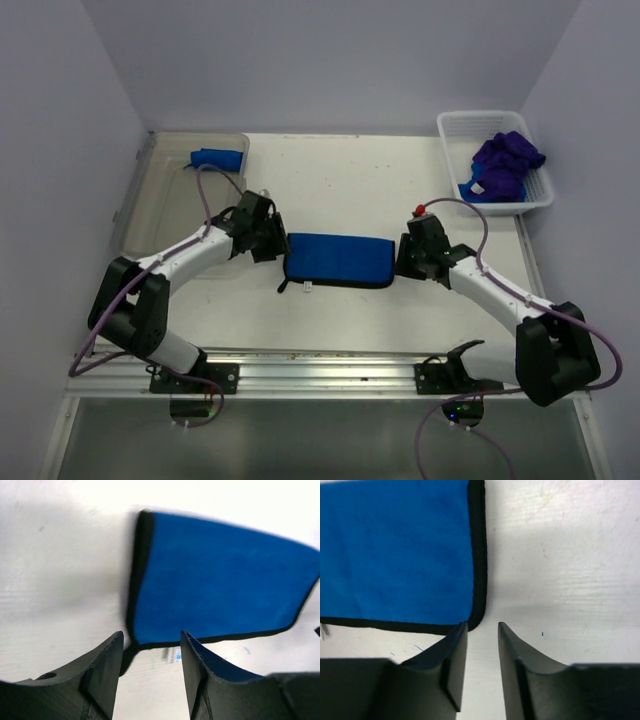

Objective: Roll the towels
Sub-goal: Fold the towel

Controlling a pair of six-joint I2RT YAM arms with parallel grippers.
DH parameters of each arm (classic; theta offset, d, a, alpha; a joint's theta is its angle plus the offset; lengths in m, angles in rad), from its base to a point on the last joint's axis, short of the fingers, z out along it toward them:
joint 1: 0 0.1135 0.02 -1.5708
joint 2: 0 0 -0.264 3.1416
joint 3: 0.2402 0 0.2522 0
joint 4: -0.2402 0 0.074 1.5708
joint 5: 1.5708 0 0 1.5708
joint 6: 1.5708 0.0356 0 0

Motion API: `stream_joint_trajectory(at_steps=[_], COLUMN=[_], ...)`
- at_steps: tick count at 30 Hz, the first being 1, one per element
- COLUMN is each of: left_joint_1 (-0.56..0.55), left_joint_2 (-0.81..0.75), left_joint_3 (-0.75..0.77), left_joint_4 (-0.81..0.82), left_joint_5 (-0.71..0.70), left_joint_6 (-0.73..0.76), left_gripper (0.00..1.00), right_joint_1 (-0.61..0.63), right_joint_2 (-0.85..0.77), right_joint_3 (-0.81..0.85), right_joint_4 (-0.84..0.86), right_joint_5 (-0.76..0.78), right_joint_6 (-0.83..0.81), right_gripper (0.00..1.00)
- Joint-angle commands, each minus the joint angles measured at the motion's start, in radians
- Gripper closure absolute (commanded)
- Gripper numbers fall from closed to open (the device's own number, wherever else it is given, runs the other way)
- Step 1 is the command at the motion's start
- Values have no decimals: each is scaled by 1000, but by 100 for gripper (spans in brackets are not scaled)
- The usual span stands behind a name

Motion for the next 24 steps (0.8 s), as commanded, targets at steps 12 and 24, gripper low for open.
stream_joint_trajectory(at_steps=[12, 24], left_joint_1=[-145, -141], left_joint_2=[265, 389], left_joint_3=[318, 423], left_joint_4=[75, 10], left_joint_5=[3, -66], left_joint_6=[24, 70], left_gripper=[97, 99], right_joint_1=[-16, -51], right_joint_2=[281, 448], right_joint_3=[264, 337], right_joint_4=[67, 65], right_joint_5=[-30, -31], right_joint_6=[-13, -46], right_gripper=[86, 88])
